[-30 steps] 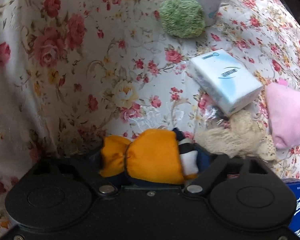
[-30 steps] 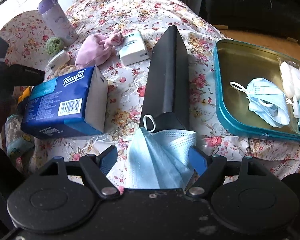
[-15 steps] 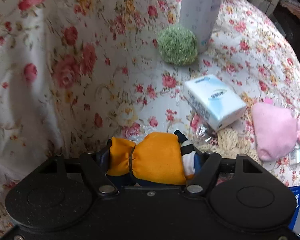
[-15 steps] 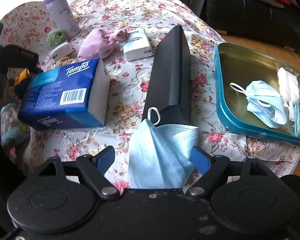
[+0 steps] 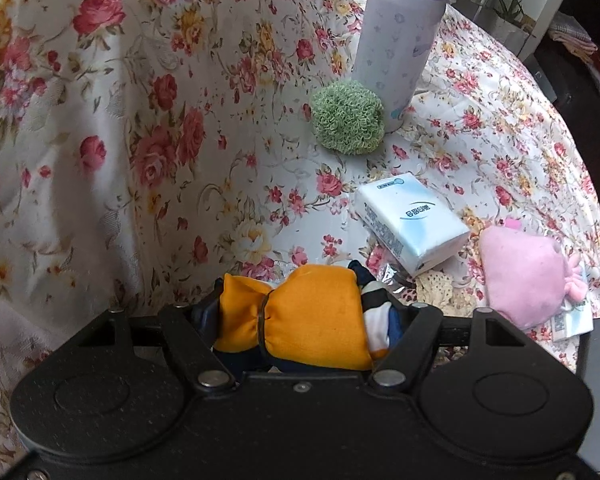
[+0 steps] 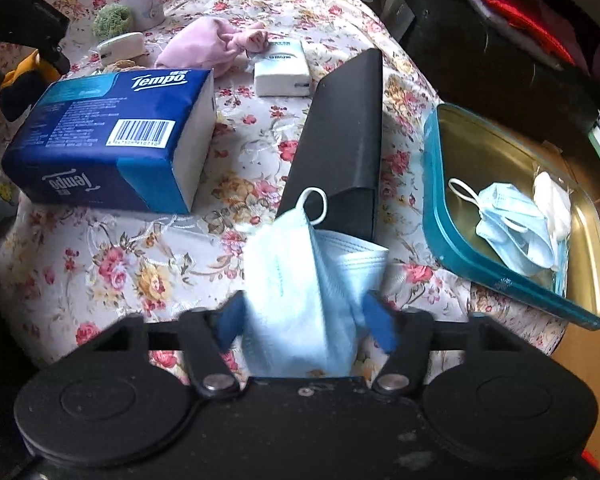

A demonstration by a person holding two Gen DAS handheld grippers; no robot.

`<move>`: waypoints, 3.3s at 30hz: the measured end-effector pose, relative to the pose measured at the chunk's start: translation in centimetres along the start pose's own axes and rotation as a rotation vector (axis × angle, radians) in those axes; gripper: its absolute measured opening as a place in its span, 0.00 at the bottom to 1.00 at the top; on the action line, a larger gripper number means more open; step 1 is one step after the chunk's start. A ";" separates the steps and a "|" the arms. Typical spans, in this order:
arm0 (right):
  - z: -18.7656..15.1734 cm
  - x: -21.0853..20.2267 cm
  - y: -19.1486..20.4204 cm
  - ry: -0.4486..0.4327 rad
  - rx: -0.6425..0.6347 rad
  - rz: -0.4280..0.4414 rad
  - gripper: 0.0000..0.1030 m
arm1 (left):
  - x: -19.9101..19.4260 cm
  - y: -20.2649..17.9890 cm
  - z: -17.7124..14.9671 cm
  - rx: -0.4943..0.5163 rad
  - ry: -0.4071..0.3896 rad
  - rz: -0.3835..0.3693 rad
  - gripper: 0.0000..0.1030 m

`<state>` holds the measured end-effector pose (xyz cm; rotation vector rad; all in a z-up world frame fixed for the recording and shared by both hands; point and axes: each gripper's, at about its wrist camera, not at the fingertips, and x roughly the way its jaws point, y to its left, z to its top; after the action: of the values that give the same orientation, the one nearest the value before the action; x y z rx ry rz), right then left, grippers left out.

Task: Organize soft objects
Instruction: 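Close the right tool on the second blue mask, then lift the blue mask with the right tool while the left tool holds the plush toy, then carry the blue mask over the gold tin and release it with the right tool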

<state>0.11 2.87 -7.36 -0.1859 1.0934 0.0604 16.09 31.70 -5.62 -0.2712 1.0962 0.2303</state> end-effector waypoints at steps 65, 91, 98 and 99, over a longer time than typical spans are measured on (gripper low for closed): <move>0.0 -5.4 -15.3 -0.126 0.495 0.203 0.42 | -11.8 -12.7 -9.6 0.259 -0.137 -0.259 0.66; -3.6 -1.5 -29.3 -0.245 0.768 -0.171 0.75 | -14.4 -25.0 -13.6 0.516 -0.109 -0.367 0.66; -7.5 -0.4 -26.0 -0.248 0.788 -0.262 0.75 | -13.6 -28.8 -13.4 0.556 -0.100 -0.383 0.66; -8.0 -0.3 -25.7 -0.247 0.797 -0.261 0.75 | -13.4 -29.4 -13.2 0.559 -0.095 -0.385 0.66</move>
<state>-3.38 -23.84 -7.59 0.3883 0.7706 -0.5669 8.36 -1.07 3.68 0.0343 0.9516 -0.4009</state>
